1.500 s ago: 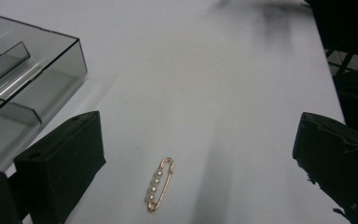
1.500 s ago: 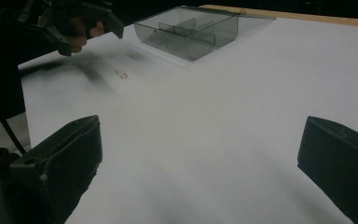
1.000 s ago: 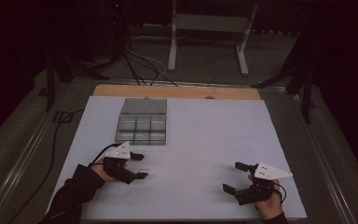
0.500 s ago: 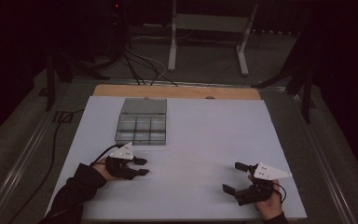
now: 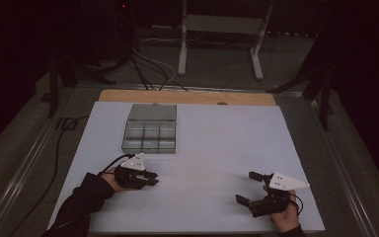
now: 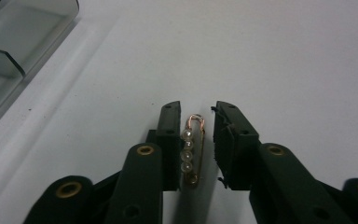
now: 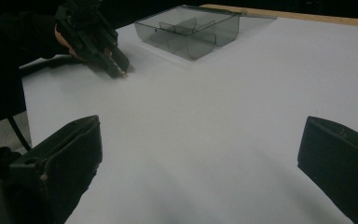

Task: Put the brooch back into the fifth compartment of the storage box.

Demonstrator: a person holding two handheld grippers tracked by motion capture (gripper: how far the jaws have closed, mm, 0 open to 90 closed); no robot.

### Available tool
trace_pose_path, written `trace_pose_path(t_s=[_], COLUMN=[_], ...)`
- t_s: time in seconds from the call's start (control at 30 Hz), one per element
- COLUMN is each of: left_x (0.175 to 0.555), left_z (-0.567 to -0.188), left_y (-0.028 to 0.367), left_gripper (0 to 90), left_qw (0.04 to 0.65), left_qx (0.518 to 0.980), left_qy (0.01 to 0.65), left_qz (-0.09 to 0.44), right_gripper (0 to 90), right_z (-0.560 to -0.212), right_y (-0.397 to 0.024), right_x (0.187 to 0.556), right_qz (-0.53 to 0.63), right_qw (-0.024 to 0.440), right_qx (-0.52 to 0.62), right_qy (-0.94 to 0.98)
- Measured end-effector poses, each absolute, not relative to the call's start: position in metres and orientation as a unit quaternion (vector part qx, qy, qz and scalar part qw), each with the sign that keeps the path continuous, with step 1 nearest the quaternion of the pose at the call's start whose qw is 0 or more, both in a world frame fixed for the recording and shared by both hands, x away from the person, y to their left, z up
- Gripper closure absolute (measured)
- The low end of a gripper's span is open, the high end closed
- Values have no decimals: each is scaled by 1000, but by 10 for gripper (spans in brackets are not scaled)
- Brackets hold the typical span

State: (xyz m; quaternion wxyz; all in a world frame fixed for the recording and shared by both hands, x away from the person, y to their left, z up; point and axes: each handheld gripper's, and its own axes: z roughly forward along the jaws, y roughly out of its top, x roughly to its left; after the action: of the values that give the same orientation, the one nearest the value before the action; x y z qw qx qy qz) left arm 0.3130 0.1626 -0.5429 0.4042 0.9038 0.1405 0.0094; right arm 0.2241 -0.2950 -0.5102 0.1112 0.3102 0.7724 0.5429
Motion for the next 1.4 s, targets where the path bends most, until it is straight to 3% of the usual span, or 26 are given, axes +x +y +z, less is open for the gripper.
trace_pose_path(t_s=[0.27,1.4], left_x=[317,322], left_z=[-544,-524], left_y=[163,169], left_gripper=[867,877], left_qw=[404,426], left_qx=[904,886], left_qy=[138,180], left_qz=[2,16], right_gripper=[0,0], right_z=[-510,-511], right_y=[-295,-295], right_x=[225,225], right_qz=[543,542], right_qw=[111,110], right_qx=[312,315], right_qy=[772,771])
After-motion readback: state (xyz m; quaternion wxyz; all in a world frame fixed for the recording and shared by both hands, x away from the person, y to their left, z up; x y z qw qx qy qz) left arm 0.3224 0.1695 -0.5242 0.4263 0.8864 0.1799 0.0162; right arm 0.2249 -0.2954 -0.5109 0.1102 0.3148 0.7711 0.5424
